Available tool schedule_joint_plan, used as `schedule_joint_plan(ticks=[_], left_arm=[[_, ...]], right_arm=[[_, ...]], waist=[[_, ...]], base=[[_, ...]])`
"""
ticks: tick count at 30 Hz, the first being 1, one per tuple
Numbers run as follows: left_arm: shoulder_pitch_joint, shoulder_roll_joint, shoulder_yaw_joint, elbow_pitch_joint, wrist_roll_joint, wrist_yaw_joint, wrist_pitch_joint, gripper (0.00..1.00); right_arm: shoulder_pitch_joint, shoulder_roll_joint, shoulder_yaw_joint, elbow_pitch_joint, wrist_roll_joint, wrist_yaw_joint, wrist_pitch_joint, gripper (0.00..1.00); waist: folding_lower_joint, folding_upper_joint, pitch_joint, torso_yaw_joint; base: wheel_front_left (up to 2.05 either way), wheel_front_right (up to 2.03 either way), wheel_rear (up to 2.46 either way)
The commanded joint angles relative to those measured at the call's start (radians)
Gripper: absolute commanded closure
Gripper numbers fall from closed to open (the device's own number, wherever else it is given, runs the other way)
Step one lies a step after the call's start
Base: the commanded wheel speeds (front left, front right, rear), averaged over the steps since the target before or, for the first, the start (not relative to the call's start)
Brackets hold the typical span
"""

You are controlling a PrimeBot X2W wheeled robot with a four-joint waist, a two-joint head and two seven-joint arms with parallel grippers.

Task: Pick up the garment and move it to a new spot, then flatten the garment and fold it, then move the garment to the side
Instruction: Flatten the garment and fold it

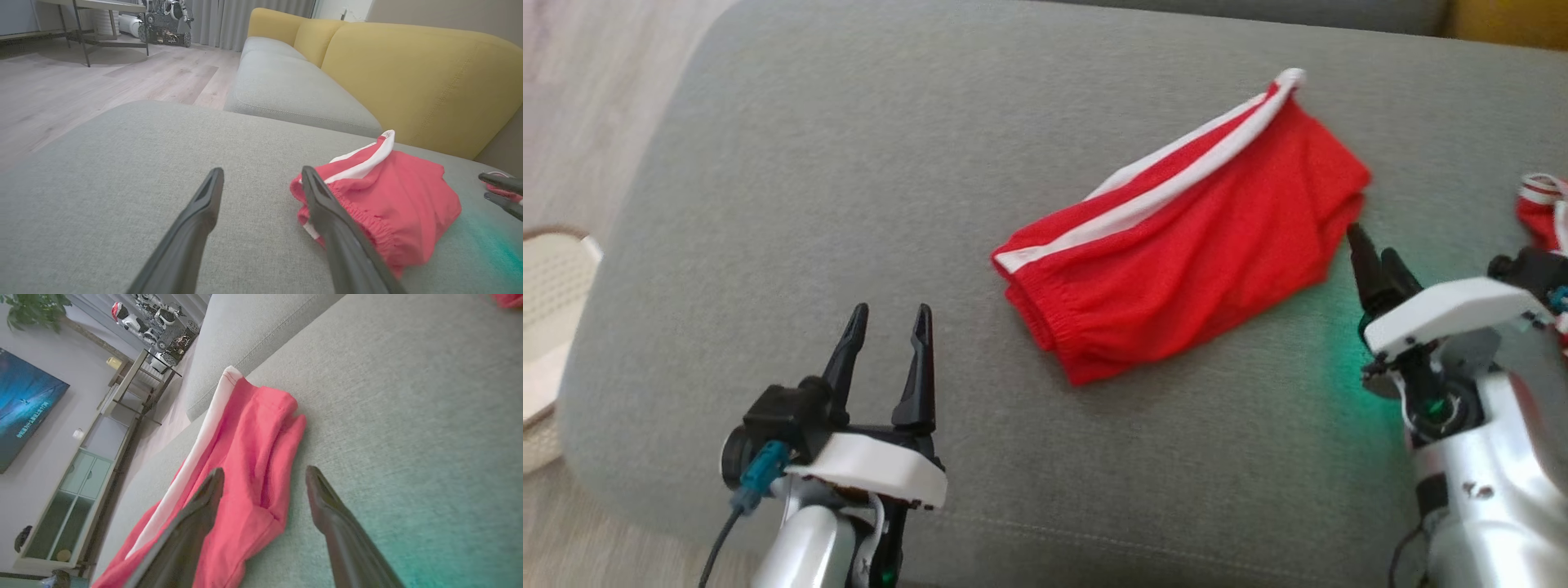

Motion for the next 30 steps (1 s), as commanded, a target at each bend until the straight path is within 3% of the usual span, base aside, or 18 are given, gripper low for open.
schedule_joint_plan(ticks=[1,12,25,26,27,30], left_arm=[[-0.044,0.006,0.028,-0.032,-0.007,0.006,-0.006,0.0],[-0.072,0.006,0.002,-0.043,-0.023,0.014,-0.006,0.0],[-0.107,0.006,-0.031,-0.042,-0.038,0.026,-0.006,0.0],[-0.11,0.006,-0.033,-0.041,-0.039,0.027,-0.006,0.0],[-0.113,0.006,-0.034,-0.04,-0.041,0.028,-0.006,0.0],[-0.115,0.006,-0.037,-0.039,-0.042,0.03,-0.006,0.0]], right_arm=[[-0.045,0.011,0.005,-0.018,0.007,-0.001,0.009,0.0],[-0.192,-0.001,-0.129,0.171,-0.075,-0.001,0.062,0.0],[-0.33,-0.011,-0.15,0.329,-0.148,-0.001,0.148,0.0],[-0.336,-0.012,-0.148,0.338,-0.152,-0.001,0.15,0.56],[-0.341,-0.013,-0.145,0.343,-0.158,-0.001,0.142,1.0],[-0.345,-0.012,-0.14,0.346,-0.16,-0.001,0.12,1.0]], waist=[[0.0,0.0,0.014,0.025],[0.0,0.0,0.065,0.088],[0.0,0.0,0.106,0.116],[0.0,0.0,0.106,0.116],[0.0,0.0,0.104,0.116],[0.0,0.0,0.1,0.114]], base=[[0.0,0.0,0.0],[0.0,0.0,0.0],[0.0,0.0,0.0],[0.0,0.0,0.0],[0.0,0.0,0.0],[0.0,0.0,0.0]])
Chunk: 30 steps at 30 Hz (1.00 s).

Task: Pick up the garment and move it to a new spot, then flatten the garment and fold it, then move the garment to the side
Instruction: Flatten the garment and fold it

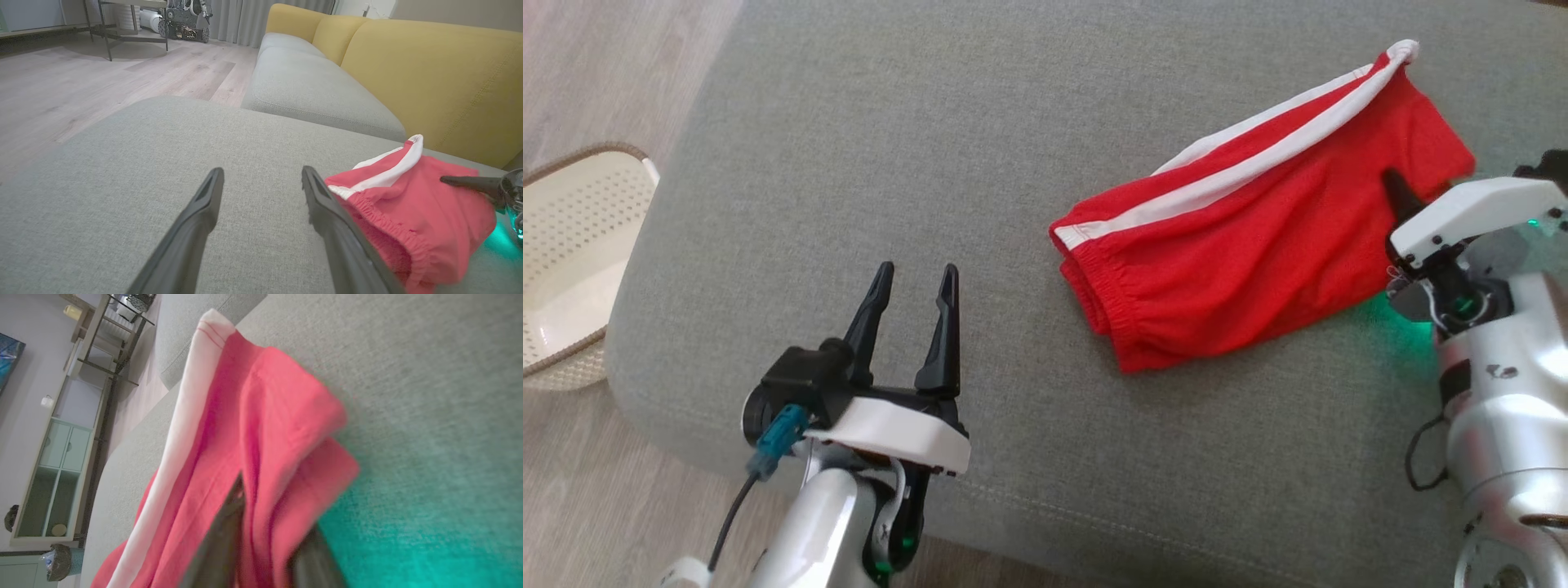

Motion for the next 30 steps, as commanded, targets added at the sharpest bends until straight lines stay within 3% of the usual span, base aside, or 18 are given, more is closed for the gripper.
schedule_joint_plan(ticks=[1,11,18,24,30], left_arm=[[-0.035,0.007,0.029,-0.031,-0.004,0.008,-0.006,0.0],[-0.019,0.007,0.046,-0.022,0.008,0.004,-0.006,0.0],[-0.004,0.007,0.053,-0.025,0.009,0.002,-0.006,0.0],[0.018,0.007,0.055,-0.024,0.006,0.007,-0.006,0.0],[0.03,0.007,0.056,-0.022,0.008,0.002,-0.006,0.0]], right_arm=[[-0.01,0.018,0.027,-0.012,0.0,-0.001,-0.02,1.0],[0.059,0.041,0.091,-0.09,0.044,-0.001,-0.204,1.0],[0.199,0.058,0.096,-0.184,0.061,-0.001,-0.308,1.0],[0.329,0.064,0.039,-0.26,0.014,-0.001,-0.328,1.0],[0.396,0.065,0.066,-0.303,0.044,-0.001,-0.315,1.0]], waist=[[0.0,0.0,-0.005,-0.004],[0.0,0.0,-0.057,-0.08],[0.0,0.0,-0.098,-0.163],[0.0,0.0,-0.127,-0.202],[0.0,0.0,-0.136,-0.217]], base=[[0.0,0.0,0.0],[0.0,0.0,0.0],[0.0,0.0,0.0],[0.0,0.0,0.0],[0.0,0.0,0.0]])
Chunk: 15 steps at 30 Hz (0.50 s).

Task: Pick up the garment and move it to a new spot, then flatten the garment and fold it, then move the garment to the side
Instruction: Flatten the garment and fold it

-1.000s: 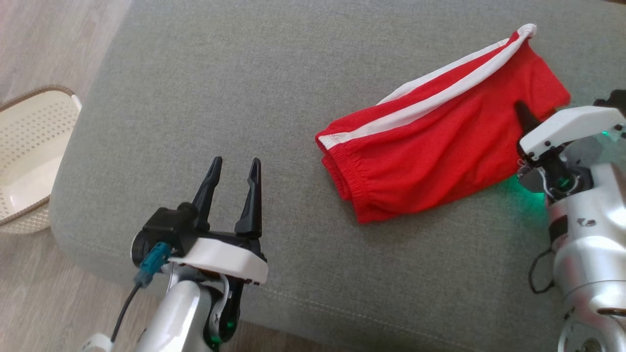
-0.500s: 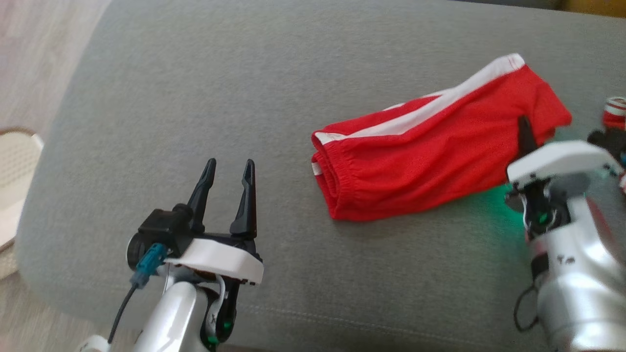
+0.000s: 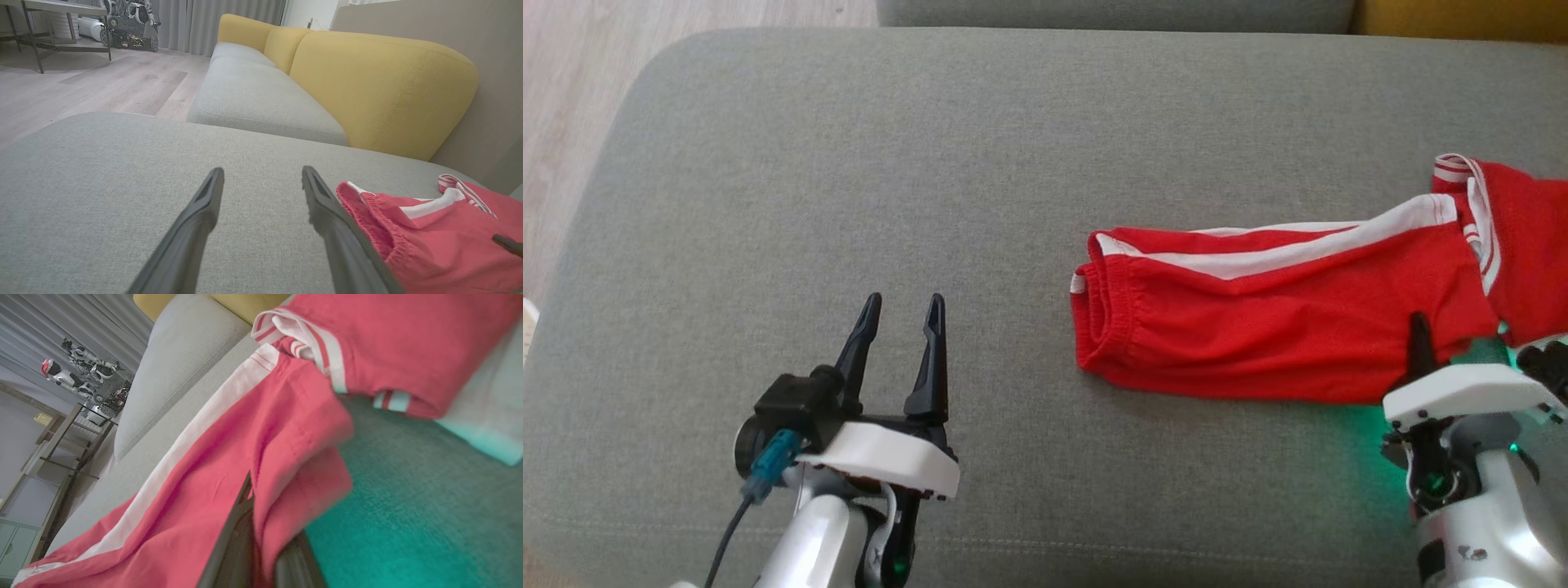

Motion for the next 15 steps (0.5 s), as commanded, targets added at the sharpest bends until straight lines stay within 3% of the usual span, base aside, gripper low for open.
schedule_joint_plan(ticks=[1,15], left_arm=[[-0.023,0.007,0.032,-0.029,0.005,-0.006,-0.006,0.0],[-0.009,0.007,0.041,-0.025,-0.031,-0.009,-0.006,0.0]], right_arm=[[-0.036,0.006,0.037,-0.041,0.014,-0.001,-0.009,1.0],[-0.057,0.006,0.21,-0.11,0.018,-0.001,-0.118,1.0]], waist=[[0.0,0.0,-0.001,0.001],[0.0,0.0,-0.049,0.04]], base=[[0.0,0.0,0.0],[0.0,0.0,0.0]])
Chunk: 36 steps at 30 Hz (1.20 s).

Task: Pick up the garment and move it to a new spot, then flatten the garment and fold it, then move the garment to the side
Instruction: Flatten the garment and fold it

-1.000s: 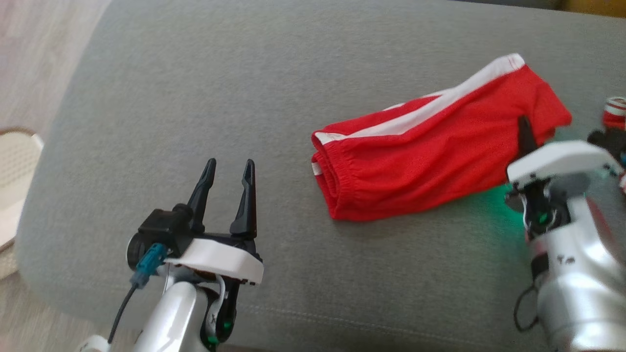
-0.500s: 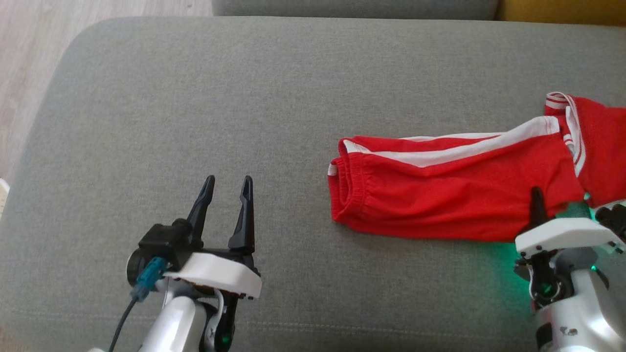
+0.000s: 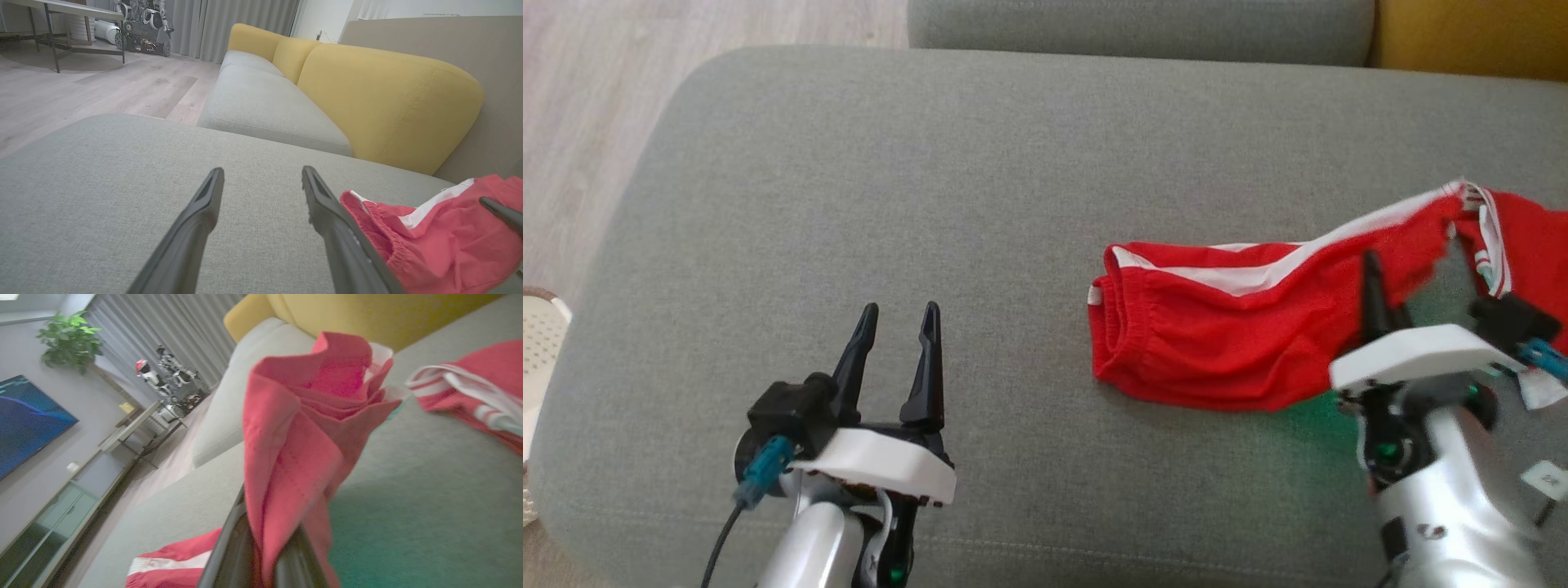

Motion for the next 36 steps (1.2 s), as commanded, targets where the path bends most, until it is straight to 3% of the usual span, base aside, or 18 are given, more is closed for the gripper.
schedule_joint_plan(ticks=[1,9,16,31,32,33,36], left_arm=[[-0.019,0.006,0.036,-0.03,0.004,0.0,-0.006,0.0],[-0.009,0.006,0.042,-0.034,0.01,-0.003,-0.006,0.0],[-0.002,0.006,0.037,-0.03,0.01,-0.003,-0.006,0.0],[-0.002,0.006,0.018,-0.037,-0.002,0.002,-0.006,0.0],[-0.004,0.006,0.017,-0.037,-0.004,0.003,-0.006,0.0],[-0.005,0.006,0.016,-0.037,-0.005,0.004,-0.006,0.0],[-0.008,0.006,0.014,-0.036,-0.008,0.005,-0.006,0.0]], right_arm=[[-0.017,0.005,0.062,-0.054,0.014,-0.001,-0.016,1.0],[0.034,0.005,0.283,-0.177,0.028,-0.001,-0.02,1.0],[0.063,0.0,0.401,-0.226,-0.006,-0.001,0.03,1.0],[0.008,-0.036,0.584,-0.129,-0.144,-0.001,0.059,0.97],[0.001,-0.037,0.591,-0.116,-0.156,-0.001,0.052,0.58],[-0.005,-0.036,0.596,-0.102,-0.164,-0.001,0.046,0.0],[-0.021,-0.032,0.612,-0.063,-0.186,-0.001,0.025,0.0]], waist=[[0.0,0.0,-0.011,0.006],[0.0,0.0,-0.02,0.019],[0.0,0.0,-0.028,0.03],[0.0,0.0,-0.016,0.064],[0.0,0.0,-0.013,0.068],[0.0,0.0,-0.011,0.071],[0.0,0.0,-0.005,0.08]], base=[[0.0,0.0,0.0],[0.0,0.0,0.0],[0.0,0.0,0.0],[0.0,0.0,0.0],[0.0,0.0,0.0],[0.0,0.0,0.0],[0.0,0.0,0.0]])
